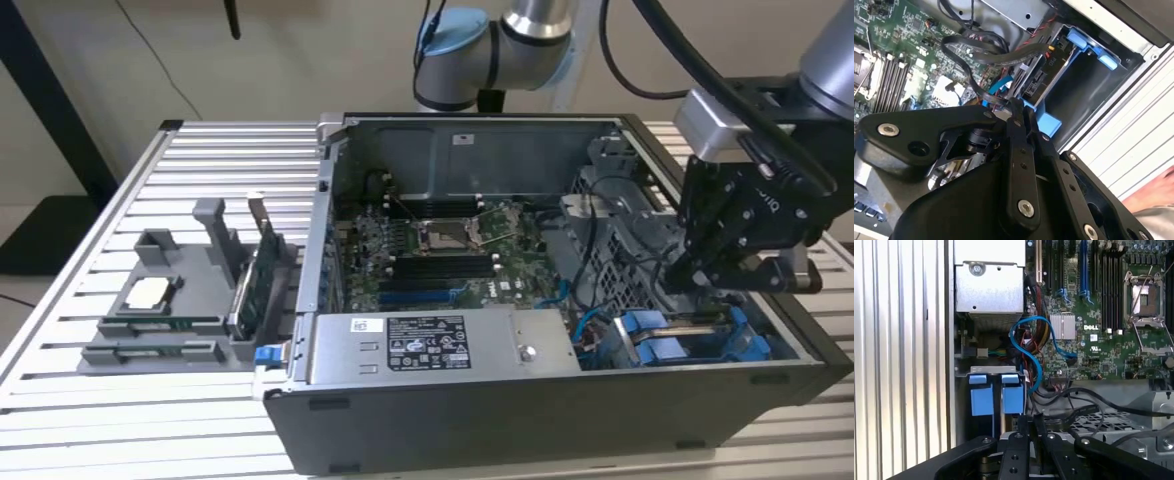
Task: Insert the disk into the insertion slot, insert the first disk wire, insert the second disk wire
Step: 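Insert the second disk wire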
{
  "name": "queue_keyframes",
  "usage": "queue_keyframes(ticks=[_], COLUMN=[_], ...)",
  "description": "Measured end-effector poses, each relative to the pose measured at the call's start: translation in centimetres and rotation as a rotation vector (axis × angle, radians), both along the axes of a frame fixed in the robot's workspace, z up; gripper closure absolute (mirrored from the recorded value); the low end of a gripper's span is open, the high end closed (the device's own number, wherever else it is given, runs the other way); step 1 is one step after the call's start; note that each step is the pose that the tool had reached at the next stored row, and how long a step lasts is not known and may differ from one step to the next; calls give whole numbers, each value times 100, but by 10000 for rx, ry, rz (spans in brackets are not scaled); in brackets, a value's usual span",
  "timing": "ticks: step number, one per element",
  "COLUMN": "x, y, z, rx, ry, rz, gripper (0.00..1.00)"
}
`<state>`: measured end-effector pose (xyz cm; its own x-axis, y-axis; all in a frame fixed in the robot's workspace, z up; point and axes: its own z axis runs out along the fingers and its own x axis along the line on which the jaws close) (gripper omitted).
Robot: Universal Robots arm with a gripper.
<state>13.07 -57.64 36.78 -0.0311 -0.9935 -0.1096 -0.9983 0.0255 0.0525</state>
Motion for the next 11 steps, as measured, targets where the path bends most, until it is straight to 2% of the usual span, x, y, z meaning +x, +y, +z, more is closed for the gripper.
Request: queue_keyframes(ticks=[7,11], x=[30,96], y=[-18,-28], z=[-56,-83], rx=[-2,0], ry=[0,0], rz=[-174,-230], gripper=[84,84])
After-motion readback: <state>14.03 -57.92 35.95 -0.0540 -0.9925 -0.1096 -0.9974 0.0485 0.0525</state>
